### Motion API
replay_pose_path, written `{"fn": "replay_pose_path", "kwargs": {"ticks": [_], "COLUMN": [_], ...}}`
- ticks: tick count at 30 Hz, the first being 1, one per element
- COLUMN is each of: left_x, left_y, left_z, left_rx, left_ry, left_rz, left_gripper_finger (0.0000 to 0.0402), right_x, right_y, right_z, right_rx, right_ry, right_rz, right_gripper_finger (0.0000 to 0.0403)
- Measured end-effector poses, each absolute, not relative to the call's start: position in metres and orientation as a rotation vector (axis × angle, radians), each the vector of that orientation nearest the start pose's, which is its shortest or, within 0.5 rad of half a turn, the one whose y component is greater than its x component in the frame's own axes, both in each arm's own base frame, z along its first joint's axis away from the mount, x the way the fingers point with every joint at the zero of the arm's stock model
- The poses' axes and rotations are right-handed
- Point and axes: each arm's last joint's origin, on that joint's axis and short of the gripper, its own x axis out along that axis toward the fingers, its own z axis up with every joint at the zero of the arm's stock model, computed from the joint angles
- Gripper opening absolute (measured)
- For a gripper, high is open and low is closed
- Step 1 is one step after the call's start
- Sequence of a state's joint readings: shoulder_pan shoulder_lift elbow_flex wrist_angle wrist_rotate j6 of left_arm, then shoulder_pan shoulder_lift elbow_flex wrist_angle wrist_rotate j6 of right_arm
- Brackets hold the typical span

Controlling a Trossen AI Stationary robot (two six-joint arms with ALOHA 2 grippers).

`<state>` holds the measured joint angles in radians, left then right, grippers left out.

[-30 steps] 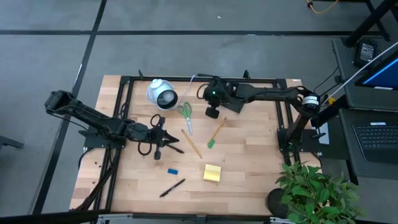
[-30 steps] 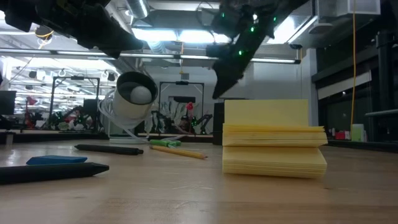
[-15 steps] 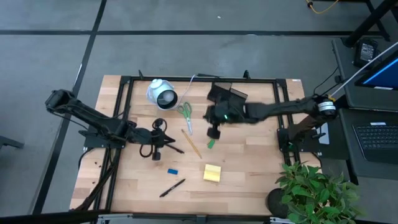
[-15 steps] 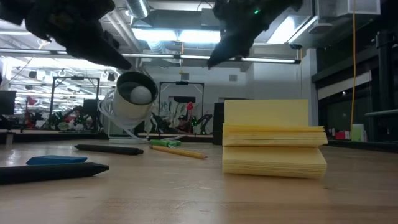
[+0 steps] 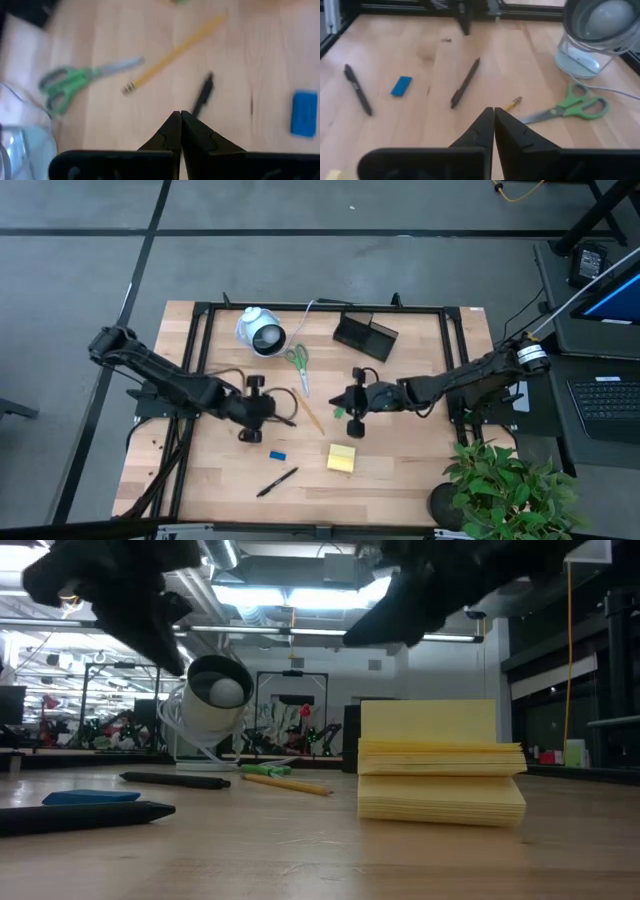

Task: Pick and place office supplies into organizer
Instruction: Put the top black pen into the desk organizer

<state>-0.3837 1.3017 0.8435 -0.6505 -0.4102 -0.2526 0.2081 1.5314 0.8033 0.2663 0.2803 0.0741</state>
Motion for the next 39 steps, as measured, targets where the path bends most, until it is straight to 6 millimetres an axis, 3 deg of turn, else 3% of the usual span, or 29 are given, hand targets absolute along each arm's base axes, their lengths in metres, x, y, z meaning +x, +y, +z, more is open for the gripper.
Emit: {"fn": "replay_pose_path", "kwargs": {"ticks": [9,22,34,39], "left_x": [0.245,0.249,0.252,0.245], "left_y": [-0.106,-0.104,-0.100,-0.094], "left_z": [0.209,0.204,0.203,0.188], "left_rx": [0.307,0.220,0.194,0.169], "left_ry": [1.114,1.140,1.147,1.190], "left_rz": [0.037,0.070,0.037,0.068], "left_gripper_finger": [0.0002,0.0005,0.0098,0.0128], "right_x": [0.309,0.309,0.309,0.309], "right_y": [0.057,0.057,0.057,0.057], "right_z": [0.200,0.200,0.200,0.200], "right_rx": [-0.065,-0.089,-0.080,-0.081], "right_ry": [0.426,0.427,0.428,0.431], "right_rz": [-0.080,-0.072,-0.055,-0.055], "right_gripper_finger": [0.0020,0.0021,0.0021,0.0021]}}
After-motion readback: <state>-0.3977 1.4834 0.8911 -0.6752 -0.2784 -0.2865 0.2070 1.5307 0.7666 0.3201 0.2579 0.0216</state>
